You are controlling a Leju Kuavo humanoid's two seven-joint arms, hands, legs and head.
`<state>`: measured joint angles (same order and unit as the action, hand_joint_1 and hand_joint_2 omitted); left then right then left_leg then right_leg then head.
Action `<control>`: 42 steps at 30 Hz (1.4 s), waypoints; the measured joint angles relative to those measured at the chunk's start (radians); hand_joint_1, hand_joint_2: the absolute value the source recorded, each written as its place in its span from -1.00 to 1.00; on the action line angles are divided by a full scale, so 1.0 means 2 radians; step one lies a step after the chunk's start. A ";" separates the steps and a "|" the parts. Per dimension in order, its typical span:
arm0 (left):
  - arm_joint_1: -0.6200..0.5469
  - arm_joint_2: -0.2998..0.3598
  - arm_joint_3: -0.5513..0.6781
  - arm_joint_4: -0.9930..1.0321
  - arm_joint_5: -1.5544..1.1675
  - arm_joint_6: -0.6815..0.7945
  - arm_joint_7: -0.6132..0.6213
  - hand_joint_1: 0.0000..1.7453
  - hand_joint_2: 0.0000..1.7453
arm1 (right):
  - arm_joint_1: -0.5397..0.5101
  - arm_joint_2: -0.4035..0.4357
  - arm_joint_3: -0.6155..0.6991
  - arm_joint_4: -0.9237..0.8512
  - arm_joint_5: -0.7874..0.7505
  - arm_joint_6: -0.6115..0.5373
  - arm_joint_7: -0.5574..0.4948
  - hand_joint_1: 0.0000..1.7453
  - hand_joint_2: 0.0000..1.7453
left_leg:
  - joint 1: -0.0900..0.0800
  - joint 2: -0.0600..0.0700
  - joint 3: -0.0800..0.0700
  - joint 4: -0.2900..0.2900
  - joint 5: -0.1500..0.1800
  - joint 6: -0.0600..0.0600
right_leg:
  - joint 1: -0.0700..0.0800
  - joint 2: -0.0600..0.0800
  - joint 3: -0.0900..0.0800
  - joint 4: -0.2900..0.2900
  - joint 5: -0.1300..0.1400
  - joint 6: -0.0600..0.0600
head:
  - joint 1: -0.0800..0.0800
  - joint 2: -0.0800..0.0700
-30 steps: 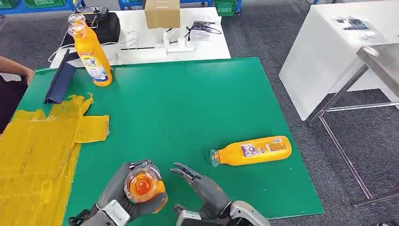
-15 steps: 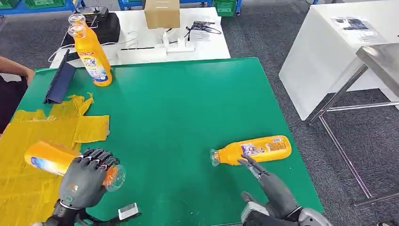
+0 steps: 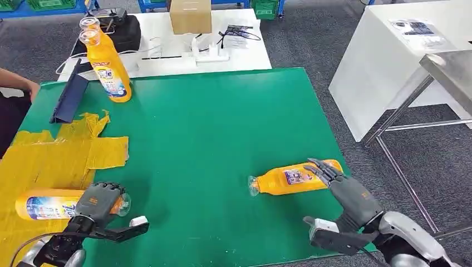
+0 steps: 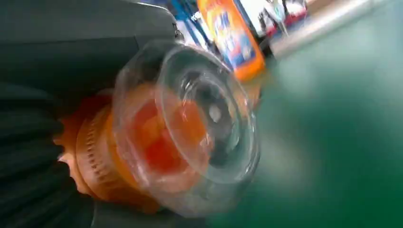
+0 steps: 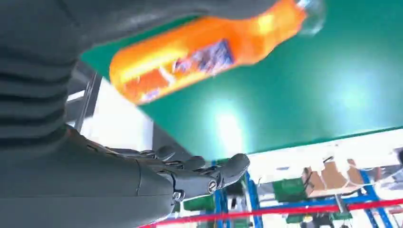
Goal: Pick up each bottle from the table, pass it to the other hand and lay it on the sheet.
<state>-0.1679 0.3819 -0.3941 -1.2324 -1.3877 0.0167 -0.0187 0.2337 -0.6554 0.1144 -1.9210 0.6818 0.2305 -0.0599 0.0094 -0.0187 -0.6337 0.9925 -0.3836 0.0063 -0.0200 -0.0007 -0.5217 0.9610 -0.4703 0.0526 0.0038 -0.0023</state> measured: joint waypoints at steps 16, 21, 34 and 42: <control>-0.058 -0.005 -0.015 0.069 0.047 -0.024 -0.014 -1.00 1.00 | -0.075 -0.003 0.010 0.095 0.072 0.007 -0.031 -1.00 1.00 | 0.000 -0.002 0.004 0.000 0.000 0.000 | 0.000 -0.001 0.001 0.000 0.000 0.000 | 0.000 0.000; -0.061 -0.007 -0.018 0.047 0.130 -0.029 -0.065 -1.00 1.00 | -0.091 -0.012 0.021 0.134 0.104 -0.001 -0.054 -1.00 1.00 | -0.001 -0.003 0.003 0.000 0.001 0.001 | 0.000 -0.001 0.001 0.000 0.000 0.001 | 0.000 0.000; 0.033 -0.064 0.029 -0.129 0.326 -0.027 -0.127 -1.00 1.00 | -0.112 -0.018 0.033 0.212 0.155 0.002 -0.068 -1.00 1.00 | -0.002 -0.002 -0.002 0.000 0.002 0.002 | -0.002 -0.001 0.000 0.000 0.002 0.003 | 0.000 0.000; 0.050 -0.074 0.044 -0.157 0.348 -0.047 -0.142 -1.00 1.00 | -0.121 -0.018 0.037 0.232 0.165 0.002 -0.065 -1.00 1.00 | -0.002 -0.002 -0.002 0.000 0.002 0.002 | -0.002 -0.001 0.000 0.000 0.002 0.003 | 0.000 0.000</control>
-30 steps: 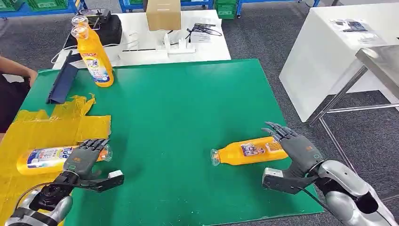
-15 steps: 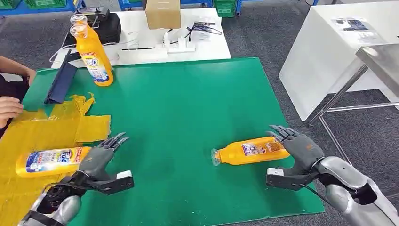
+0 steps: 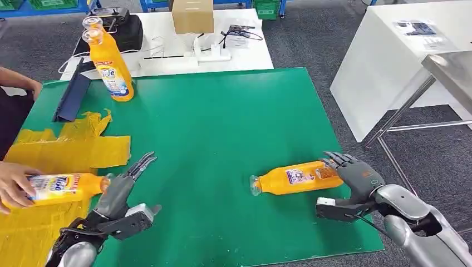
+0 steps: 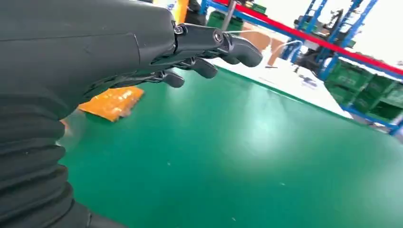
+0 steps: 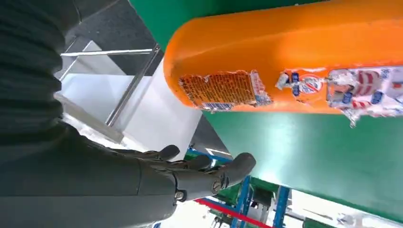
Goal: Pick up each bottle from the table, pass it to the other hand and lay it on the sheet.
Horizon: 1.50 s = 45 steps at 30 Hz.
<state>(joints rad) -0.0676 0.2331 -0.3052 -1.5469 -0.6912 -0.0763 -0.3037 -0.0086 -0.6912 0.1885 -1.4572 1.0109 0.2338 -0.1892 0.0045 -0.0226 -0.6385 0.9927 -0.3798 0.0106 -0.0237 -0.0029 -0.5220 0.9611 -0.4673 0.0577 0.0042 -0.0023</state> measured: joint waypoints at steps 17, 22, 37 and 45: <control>0.021 -0.001 -0.006 -0.057 0.034 -0.027 -0.018 -1.00 1.00 | -0.058 0.047 0.026 0.109 0.057 -0.018 0.025 1.00 1.00 | 0.000 0.000 0.000 0.000 0.000 0.000 | 0.000 0.000 0.000 0.000 0.000 0.000 | 0.000 0.000; 0.021 -0.002 -0.009 -0.058 0.039 -0.029 -0.026 -1.00 1.00 | -0.069 0.066 0.035 0.142 0.081 -0.034 0.028 1.00 1.00 | 0.000 0.000 0.000 0.000 0.000 0.000 | 0.000 0.000 0.000 0.000 0.000 0.000 | 0.000 0.000; 0.017 -0.002 -0.026 -0.069 0.042 -0.030 -0.039 -1.00 1.00 | -0.122 0.137 0.060 0.258 0.128 -0.077 0.035 1.00 1.00 | 0.001 0.009 0.007 0.000 -0.002 -0.001 | 0.001 0.008 -0.002 0.000 0.001 -0.003 | 0.000 0.000; 0.010 -0.002 -0.034 -0.070 0.062 -0.039 -0.043 -1.00 1.00 | -0.140 0.131 0.085 0.271 0.093 -0.032 0.013 -1.00 1.00 | 0.002 0.009 0.009 0.000 -0.001 -0.001 | 0.002 0.008 -0.001 0.000 0.002 -0.003 | 0.000 0.000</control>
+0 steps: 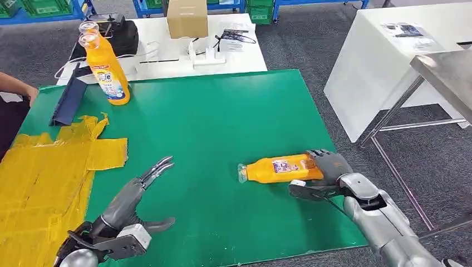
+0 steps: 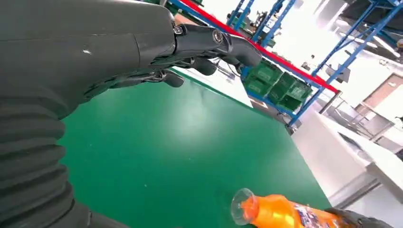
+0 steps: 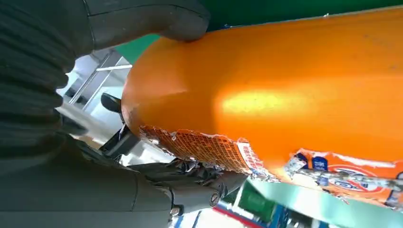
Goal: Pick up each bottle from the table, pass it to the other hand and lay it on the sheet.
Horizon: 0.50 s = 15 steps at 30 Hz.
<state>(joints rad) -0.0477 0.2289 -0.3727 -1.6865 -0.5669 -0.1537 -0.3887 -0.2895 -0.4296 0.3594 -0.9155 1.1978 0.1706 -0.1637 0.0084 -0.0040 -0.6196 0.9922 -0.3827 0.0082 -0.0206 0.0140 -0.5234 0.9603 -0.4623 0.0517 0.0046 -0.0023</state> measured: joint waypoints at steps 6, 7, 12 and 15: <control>-0.008 0.000 -0.005 0.001 0.006 -0.001 -0.005 -1.00 1.00 | -0.001 -0.016 0.017 -0.002 -0.033 0.051 -0.012 -1.00 1.00 | 0.000 0.000 0.000 0.000 0.000 0.000 | 0.000 0.000 0.000 0.000 0.000 0.000 | 0.000 0.000; -0.014 -0.001 -0.008 0.002 0.007 -0.002 -0.007 -1.00 1.00 | -0.002 -0.025 0.023 -0.004 -0.047 0.067 -0.019 -1.00 1.00 | 0.001 0.000 0.001 0.000 0.000 0.000 | 0.000 0.000 0.001 0.000 0.000 0.000 | -0.001 0.000; -0.037 -0.002 -0.025 0.013 0.017 -0.003 -0.015 -1.00 1.00 | 0.001 -0.069 0.047 -0.023 -0.107 0.113 -0.035 -1.00 1.00 | 0.001 -0.001 0.001 0.000 0.000 0.000 | 0.000 -0.001 0.002 -0.002 -0.001 0.000 | 0.000 0.000; -0.048 -0.002 -0.034 0.020 0.024 -0.003 -0.017 -1.00 1.00 | 0.007 -0.092 0.060 -0.036 -0.139 0.129 -0.034 -1.00 1.00 | 0.001 -0.002 0.003 0.000 0.000 0.000 | 0.000 -0.001 0.004 -0.003 -0.001 0.001 | 0.000 0.000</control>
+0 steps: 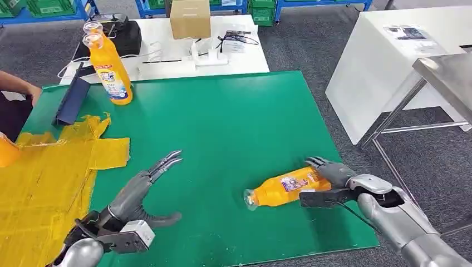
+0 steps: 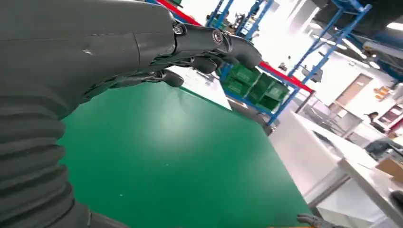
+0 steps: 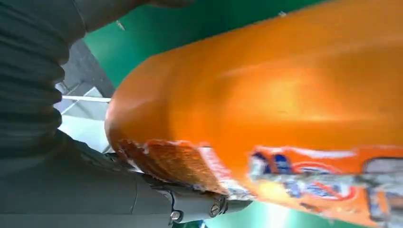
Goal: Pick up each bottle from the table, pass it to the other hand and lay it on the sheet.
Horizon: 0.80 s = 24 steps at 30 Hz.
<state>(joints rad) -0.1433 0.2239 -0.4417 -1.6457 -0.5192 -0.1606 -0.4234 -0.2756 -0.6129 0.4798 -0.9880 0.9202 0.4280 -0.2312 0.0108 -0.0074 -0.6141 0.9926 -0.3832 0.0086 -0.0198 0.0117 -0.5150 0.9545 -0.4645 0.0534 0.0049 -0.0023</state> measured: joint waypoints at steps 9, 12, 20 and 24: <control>-0.018 -0.001 -0.020 0.017 0.009 0.004 -0.007 -1.00 1.00 | 0.022 -0.057 0.037 -0.039 -0.057 0.016 0.013 1.00 1.00 | 0.001 -0.001 0.003 0.000 -0.001 0.001 | 0.001 0.000 0.005 -0.003 -0.001 0.000 | 0.000 0.000; -0.019 -0.001 -0.023 0.021 0.010 0.008 -0.007 -1.00 1.00 | 0.023 -0.062 0.042 -0.044 -0.067 0.015 0.022 1.00 1.00 | 0.001 -0.001 0.003 0.000 -0.001 0.001 | 0.001 0.000 0.006 -0.004 0.000 0.000 | 0.000 0.000; -0.019 -0.001 -0.029 0.022 0.010 0.009 -0.007 -1.00 1.00 | 0.023 -0.063 0.045 -0.049 -0.071 0.015 0.027 1.00 1.00 | 0.001 -0.001 0.003 0.000 -0.001 0.002 | 0.001 0.000 0.006 -0.004 0.001 0.002 | 0.000 0.000; -0.019 -0.001 -0.031 0.023 0.010 0.009 -0.006 -1.00 1.00 | 0.026 -0.061 0.047 -0.052 -0.073 0.015 0.027 1.00 1.00 | 0.001 -0.001 0.003 0.000 -0.001 0.002 | 0.001 0.000 0.007 -0.004 0.001 0.002 | 0.000 0.000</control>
<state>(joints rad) -0.1823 0.2228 -0.5032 -1.6007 -0.4993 -0.1431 -0.4364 -0.2233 -0.7359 0.5737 -1.0914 0.7732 0.4574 -0.1770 0.0122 -0.0100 -0.6084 0.9925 -0.3848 0.0123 -0.0173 0.0112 -0.5017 0.9455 -0.4629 0.0577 0.0050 -0.0023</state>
